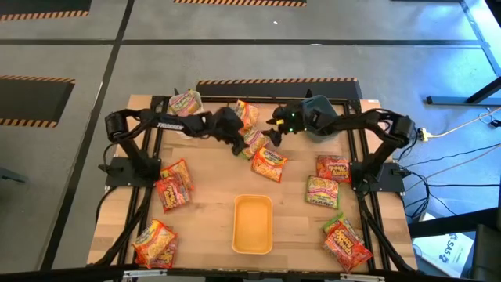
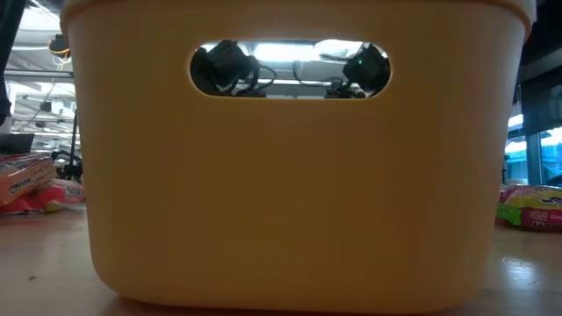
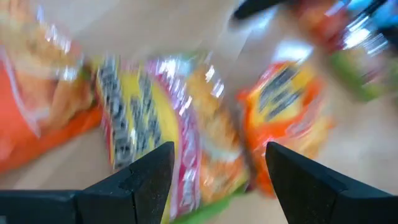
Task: Sort Maruchan noodles
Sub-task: Put the top left green noodle pack into the white bin
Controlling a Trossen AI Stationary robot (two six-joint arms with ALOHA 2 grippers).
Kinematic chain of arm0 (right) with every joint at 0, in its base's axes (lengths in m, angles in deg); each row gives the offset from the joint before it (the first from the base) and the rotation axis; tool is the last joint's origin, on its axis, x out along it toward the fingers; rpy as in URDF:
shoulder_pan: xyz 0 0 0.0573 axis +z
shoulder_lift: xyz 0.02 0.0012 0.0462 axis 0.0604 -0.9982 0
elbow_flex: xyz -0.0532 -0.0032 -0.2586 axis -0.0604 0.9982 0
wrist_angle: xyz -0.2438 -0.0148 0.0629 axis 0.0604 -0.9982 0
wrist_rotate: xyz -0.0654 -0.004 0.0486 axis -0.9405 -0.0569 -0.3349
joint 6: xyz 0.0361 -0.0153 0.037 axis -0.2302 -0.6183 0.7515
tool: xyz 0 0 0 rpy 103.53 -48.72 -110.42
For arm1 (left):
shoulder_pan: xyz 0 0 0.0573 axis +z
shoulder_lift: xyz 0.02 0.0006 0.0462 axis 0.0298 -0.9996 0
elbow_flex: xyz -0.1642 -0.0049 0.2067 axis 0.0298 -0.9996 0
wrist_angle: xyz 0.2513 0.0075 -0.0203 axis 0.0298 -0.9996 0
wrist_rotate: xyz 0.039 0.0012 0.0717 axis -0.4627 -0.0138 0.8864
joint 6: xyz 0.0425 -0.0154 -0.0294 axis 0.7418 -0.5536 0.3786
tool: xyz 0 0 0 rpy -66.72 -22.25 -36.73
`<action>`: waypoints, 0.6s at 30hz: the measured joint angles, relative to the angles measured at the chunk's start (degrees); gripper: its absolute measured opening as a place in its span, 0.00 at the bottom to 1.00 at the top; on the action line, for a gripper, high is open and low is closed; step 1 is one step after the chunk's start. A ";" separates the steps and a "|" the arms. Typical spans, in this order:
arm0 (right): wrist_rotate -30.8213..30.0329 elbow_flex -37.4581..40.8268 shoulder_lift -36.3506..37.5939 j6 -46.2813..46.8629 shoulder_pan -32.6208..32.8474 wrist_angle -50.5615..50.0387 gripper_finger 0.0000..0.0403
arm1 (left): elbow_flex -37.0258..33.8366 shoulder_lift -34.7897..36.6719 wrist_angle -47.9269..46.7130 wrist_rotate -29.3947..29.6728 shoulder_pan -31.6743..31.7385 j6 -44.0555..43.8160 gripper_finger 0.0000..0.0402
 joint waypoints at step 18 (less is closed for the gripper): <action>7.62 -6.15 -12.08 5.53 -2.13 -7.10 0.68 | -0.03 -5.66 -7.22 25.68 -11.98 -0.49 0.62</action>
